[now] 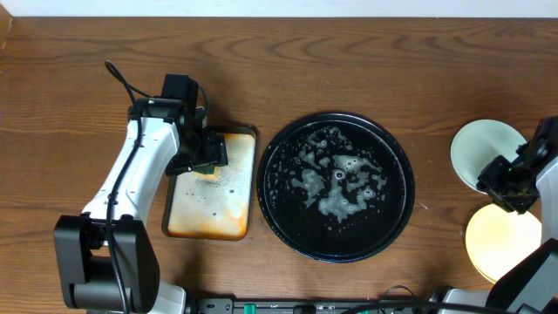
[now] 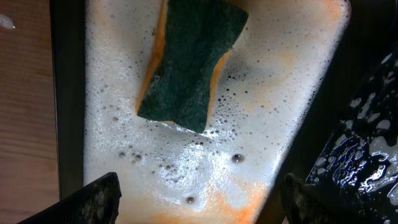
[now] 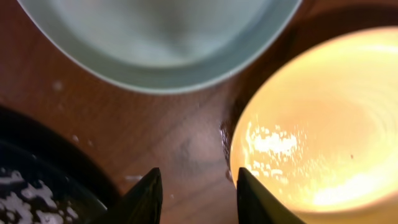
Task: Clean dirty plates on tray and stack at the side
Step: 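Carry the yellow plate right, off the tray, toward the green plates, then lower the yellow plate onto the table's right side and open gripper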
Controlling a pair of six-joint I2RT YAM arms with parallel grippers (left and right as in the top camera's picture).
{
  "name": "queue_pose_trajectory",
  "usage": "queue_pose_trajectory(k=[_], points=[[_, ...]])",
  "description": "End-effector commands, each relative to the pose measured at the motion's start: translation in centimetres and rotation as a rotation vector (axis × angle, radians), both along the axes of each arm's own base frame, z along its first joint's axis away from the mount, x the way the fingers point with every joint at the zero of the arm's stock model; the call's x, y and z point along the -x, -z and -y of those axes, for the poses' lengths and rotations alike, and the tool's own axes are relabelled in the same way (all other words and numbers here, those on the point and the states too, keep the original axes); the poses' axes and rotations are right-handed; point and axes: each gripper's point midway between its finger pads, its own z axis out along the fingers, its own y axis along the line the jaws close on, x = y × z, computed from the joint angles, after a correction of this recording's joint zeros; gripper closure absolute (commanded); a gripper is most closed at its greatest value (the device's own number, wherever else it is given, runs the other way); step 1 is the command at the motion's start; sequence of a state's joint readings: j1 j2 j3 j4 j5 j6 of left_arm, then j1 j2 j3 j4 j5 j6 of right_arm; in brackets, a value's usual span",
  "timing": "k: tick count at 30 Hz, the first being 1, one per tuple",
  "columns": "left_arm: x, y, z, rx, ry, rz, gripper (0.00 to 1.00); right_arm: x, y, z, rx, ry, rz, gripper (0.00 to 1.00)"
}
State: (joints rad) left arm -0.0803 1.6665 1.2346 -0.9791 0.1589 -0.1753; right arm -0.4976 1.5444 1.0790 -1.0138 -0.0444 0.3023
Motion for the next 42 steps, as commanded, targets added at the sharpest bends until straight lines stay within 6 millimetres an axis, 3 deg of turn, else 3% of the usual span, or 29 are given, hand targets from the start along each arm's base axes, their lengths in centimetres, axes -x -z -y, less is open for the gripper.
queue_pose_trajectory(k=[1, 11, 13, 15, 19, 23, 30, 36, 42], points=[[0.1, 0.1, 0.1, 0.008, 0.008, -0.006, 0.17, 1.2, 0.0, 0.3, 0.023, 0.018, -0.056, 0.61], [0.1, 0.1, 0.1, 0.008, 0.008, -0.006, 0.17, 3.7, 5.8, -1.0, 0.012, 0.043, -0.086, 0.61], [0.1, 0.1, 0.1, 0.008, 0.008, -0.006, 0.17, 3.7, 6.8, -1.6, -0.011, 0.036, -0.063, 0.68], [0.1, 0.1, 0.1, 0.008, 0.008, -0.006, 0.17, 3.7, 7.3, -1.9, -0.018, 0.029, -0.049, 0.82], [0.1, 0.1, 0.1, 0.008, 0.008, -0.006, 0.17, 4.2, 7.6, -1.5, 0.007, 0.032, -0.068, 0.83], [0.1, 0.1, 0.1, 0.008, 0.008, -0.006, 0.17, 4.0, 7.5, -1.6, 0.000, 0.034, -0.058, 0.97], [0.1, 0.1, 0.1, 0.008, 0.008, -0.006, 0.17, 3.0, 5.6, -1.5, 0.012, 0.019, 0.006, 0.99], [0.1, 0.1, 0.1, 0.008, 0.008, -0.006, 0.17, 1.9, 1.8, -1.9, 0.036, 0.006, 0.154, 0.99], [0.1, 0.1, 0.1, 0.008, 0.008, -0.006, 0.17, -1.5, -2.8, -1.7, 0.080, -0.018, 0.418, 0.99]])
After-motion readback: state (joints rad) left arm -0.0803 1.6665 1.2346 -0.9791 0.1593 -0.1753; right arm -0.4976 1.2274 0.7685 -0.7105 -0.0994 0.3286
